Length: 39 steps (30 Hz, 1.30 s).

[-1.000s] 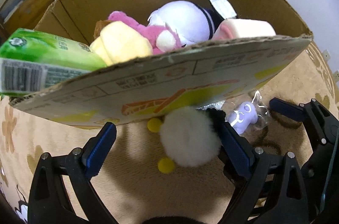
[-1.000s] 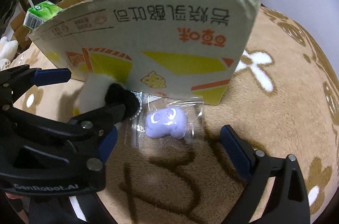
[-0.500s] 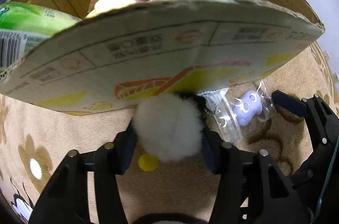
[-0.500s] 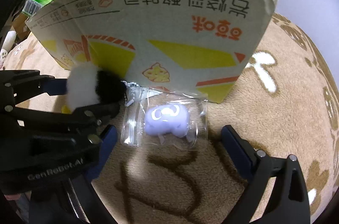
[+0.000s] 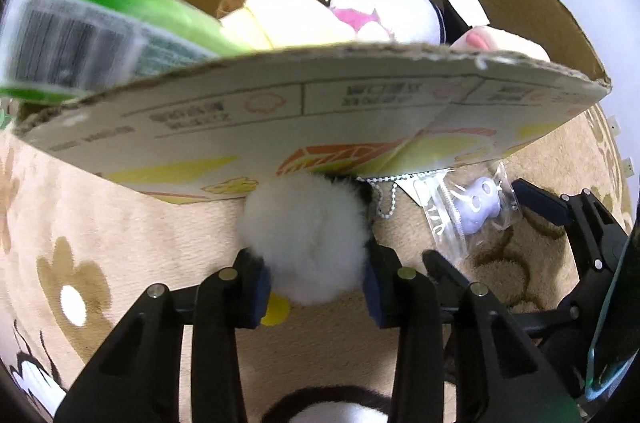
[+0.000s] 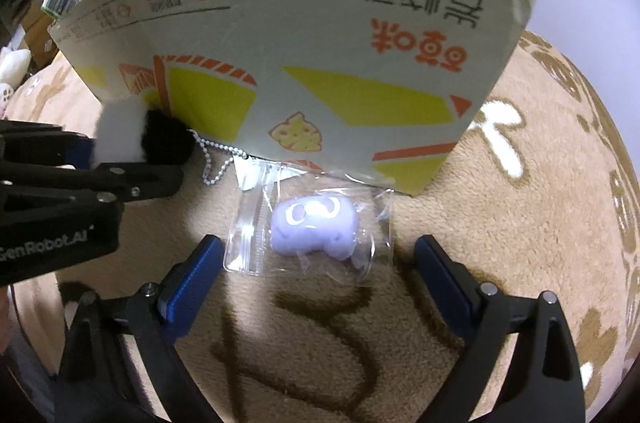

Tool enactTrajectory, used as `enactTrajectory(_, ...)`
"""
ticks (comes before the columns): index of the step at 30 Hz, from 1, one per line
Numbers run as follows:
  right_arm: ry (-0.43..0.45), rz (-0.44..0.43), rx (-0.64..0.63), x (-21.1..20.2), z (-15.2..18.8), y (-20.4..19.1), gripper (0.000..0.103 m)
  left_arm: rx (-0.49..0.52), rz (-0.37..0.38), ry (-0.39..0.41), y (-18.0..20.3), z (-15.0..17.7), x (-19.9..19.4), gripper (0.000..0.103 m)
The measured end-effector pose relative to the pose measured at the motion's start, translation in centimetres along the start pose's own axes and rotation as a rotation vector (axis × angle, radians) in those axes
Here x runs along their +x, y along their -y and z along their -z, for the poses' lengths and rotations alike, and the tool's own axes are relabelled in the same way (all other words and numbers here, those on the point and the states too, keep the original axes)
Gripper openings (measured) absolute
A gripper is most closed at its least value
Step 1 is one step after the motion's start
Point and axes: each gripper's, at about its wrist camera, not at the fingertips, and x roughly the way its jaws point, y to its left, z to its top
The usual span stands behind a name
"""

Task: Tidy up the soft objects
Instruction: 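Close left tool on white-black pompom toy while right tool grasps clear bag with lavender toy, then lift the pompom toy and bag up and carry both over the box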

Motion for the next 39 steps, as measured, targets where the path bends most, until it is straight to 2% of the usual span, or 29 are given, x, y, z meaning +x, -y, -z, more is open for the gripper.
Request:
enactTrajectory(6, 0.005, -0.009, -0.011, -0.1, -0.5, -1.1, 0.081, -0.014, -0.002, 0.037, -1.2, 0.1, -1.4, 0.036)
enactTrajectory(15, 0.001, -0.036, 0.000, -1.6, -0.1, -1.0, 0.070, 0.024, -0.012, 0.087, -0.9, 1.3, -3.7, 0.031)
enactTrajectory(23, 0.009, -0.085, 0.056, -2.6, -0.2, 0.1, 0.070, 0.035, 0.001, 0.137, -1.0, 3.6, -4.9, 0.030)
enactTrajectory(28, 0.013, -0.116, 0.067, -3.3, -0.4, 0.2, 0.070, 0.020, 0.014, 0.174, -1.5, 3.1, -6.7, 0.029)
enactTrajectory(29, 0.017, -0.124, 0.071, -3.8, -0.4, 0.2, 0.070, 0.018, 0.017, 0.182, -1.6, 3.1, -7.0, 0.027)
enactTrajectory(30, 0.020, -0.131, 0.074, -3.9, -0.4, 0.5, 0.070, 0.018, 0.024, 0.182, -1.6, 3.1, -7.2, 0.021)
enactTrajectory(35, 0.026, -0.137, 0.088, -4.0, -0.5, 2.2, 0.070, -0.012, 0.043, 0.119, -2.3, 2.6, -5.4, 0.019)
enactTrajectory(39, 0.031, -0.129, 0.095, -4.0, -1.2, 2.2, 0.070, -0.045, 0.036, 0.080, -2.8, 2.5, -4.0, 0.029)
